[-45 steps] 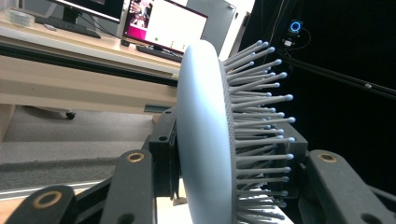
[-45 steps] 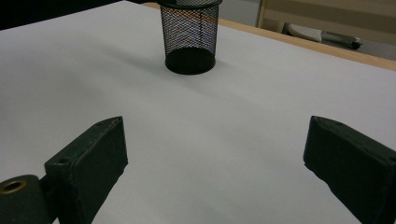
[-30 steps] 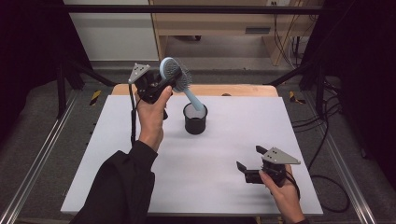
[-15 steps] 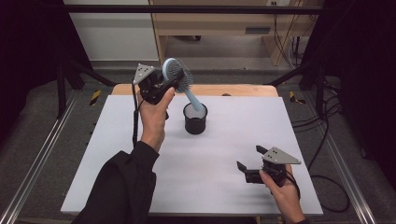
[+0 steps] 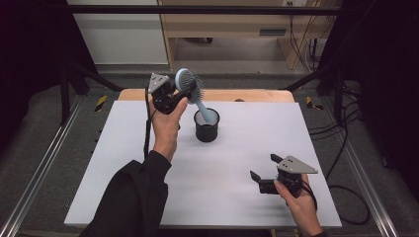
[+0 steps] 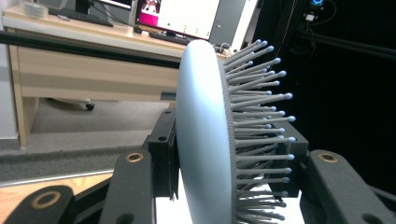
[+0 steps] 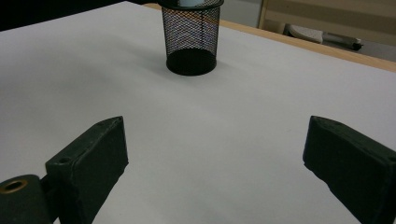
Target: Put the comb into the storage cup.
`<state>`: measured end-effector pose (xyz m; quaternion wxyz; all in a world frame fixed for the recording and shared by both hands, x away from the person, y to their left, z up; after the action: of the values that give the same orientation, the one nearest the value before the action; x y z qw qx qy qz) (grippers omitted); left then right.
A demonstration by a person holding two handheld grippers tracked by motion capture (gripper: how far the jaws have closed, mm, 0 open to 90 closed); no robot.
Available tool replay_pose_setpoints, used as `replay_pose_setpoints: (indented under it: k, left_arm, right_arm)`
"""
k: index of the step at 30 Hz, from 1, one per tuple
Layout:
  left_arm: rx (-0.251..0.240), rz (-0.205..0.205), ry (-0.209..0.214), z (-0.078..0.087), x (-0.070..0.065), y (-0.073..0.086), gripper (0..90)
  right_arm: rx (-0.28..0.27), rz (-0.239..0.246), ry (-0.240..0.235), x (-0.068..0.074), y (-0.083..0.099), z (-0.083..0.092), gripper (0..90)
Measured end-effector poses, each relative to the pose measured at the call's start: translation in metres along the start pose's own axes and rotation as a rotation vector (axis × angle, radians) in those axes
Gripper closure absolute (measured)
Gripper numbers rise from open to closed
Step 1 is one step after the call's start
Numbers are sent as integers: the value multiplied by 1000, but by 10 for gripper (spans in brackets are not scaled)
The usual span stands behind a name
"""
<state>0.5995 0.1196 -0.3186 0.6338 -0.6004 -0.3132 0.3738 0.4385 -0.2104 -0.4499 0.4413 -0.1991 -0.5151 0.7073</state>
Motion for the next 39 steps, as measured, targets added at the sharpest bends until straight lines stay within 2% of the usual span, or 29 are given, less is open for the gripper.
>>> replay_pose_setpoints:
  k: [9,26,31,39]
  left_arm:
    - [23,-16,0,-7,-2,10,530]
    - [59,5,-3,-17,-1,32,529]
    - [63,-36,4,-19,-5,34,527]
    - [69,-21,0,-21,-5,38,526]
  right_arm:
    - [2,2,-3,1,0,0,65]
    - [10,9,-6,2,1,-1,65]
    - [9,8,-7,2,1,-1,65]
    - [9,9,-8,2,1,-1,65]
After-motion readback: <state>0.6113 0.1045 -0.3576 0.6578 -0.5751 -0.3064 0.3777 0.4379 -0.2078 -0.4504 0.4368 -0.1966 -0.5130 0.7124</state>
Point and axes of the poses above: each handheld gripper's, and its own axes: z roughly backward along the jaws, y roughly out of its underside, x roughly to its left, the point moved 2 cm from there along -z, roughly forward along the jaws, and after that the axes turned 11 degrees about -z, right-handed, at the moved point
